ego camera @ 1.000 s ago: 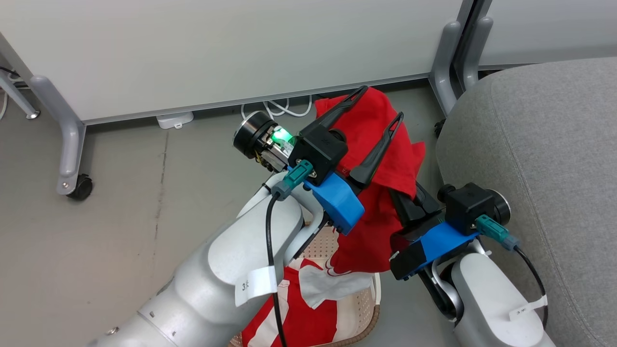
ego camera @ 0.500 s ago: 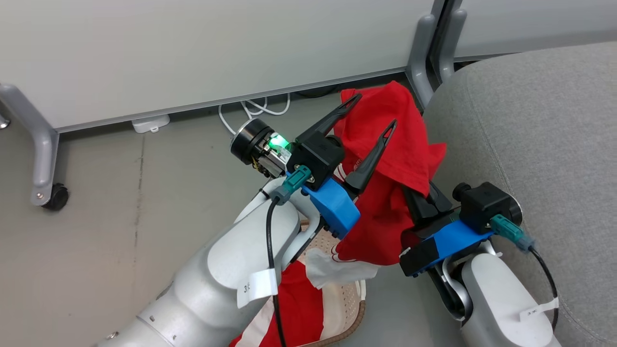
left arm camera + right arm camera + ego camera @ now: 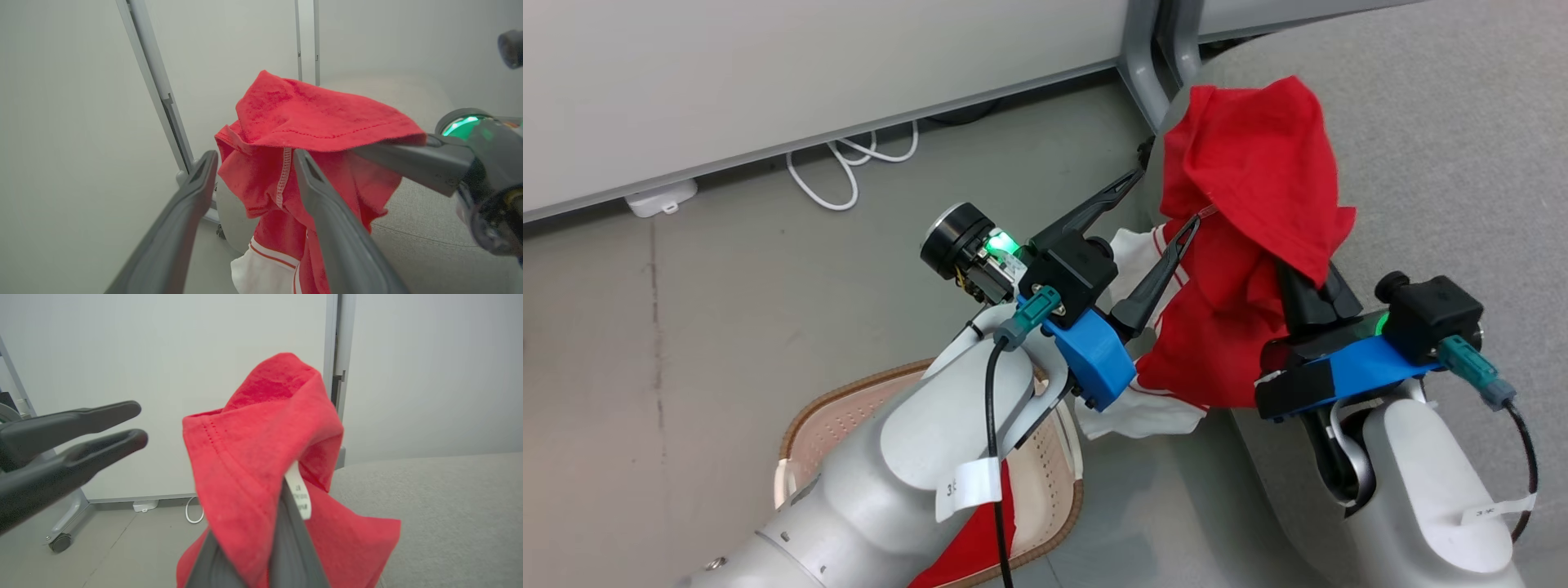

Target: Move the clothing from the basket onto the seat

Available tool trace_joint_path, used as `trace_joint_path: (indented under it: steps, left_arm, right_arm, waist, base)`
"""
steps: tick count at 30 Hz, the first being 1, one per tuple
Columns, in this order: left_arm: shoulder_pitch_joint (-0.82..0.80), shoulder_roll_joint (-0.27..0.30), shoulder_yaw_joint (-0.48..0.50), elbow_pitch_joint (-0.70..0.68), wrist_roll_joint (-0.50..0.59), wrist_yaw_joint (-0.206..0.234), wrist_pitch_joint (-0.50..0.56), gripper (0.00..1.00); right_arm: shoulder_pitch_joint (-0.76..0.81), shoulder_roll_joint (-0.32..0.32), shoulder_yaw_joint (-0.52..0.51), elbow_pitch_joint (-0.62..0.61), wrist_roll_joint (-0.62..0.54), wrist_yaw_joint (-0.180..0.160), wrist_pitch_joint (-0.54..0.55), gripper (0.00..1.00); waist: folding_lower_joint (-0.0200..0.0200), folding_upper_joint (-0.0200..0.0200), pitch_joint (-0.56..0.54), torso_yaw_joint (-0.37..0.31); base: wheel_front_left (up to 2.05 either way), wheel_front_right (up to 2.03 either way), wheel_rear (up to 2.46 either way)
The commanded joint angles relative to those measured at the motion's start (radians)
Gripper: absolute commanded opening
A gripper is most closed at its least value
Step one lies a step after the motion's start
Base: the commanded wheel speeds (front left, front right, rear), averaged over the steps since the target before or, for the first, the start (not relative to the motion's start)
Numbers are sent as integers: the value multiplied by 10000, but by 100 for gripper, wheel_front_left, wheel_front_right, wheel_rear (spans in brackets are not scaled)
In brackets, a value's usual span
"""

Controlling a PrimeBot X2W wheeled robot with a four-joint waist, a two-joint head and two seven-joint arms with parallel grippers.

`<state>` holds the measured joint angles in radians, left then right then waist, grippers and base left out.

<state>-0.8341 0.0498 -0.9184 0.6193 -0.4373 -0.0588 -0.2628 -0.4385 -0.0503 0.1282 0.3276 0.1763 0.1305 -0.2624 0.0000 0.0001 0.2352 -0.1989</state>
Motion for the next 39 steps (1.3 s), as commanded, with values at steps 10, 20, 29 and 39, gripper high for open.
trace_joint_path:
  steps: [10, 20, 29, 39]
  left_arm:
    - [-314, 6, -488, 279, 132, -101, -31, 100]
    - [-146, 17, -972, 387, 95, -242, -31, 100]
    - [-22, 15, -1217, 400, -12, -240, -31, 100]
    - [31, 15, -1122, 342, -78, -154, -31, 100]
  right_arm:
    - [-60, -2, -1327, -658, -219, 5, -38, 0]
    - [374, 1, -2143, -1019, -323, 5, -40, 0]
    - [708, -1, -2472, -1147, -254, 5, -38, 0]
    - [717, -1, -2435, -1046, -225, 3, -38, 0]
  waist:
    - [0, -1, 880, -1225]
    - [0, -1, 1143, -2075]
    - [0, -1, 1127, -2338]
    - [0, -1, 991, -2341]
  base:
    - [0, 0, 0]
    - [0, 0, 0]
    - [0, 0, 0]
    - [0, 0, 0]
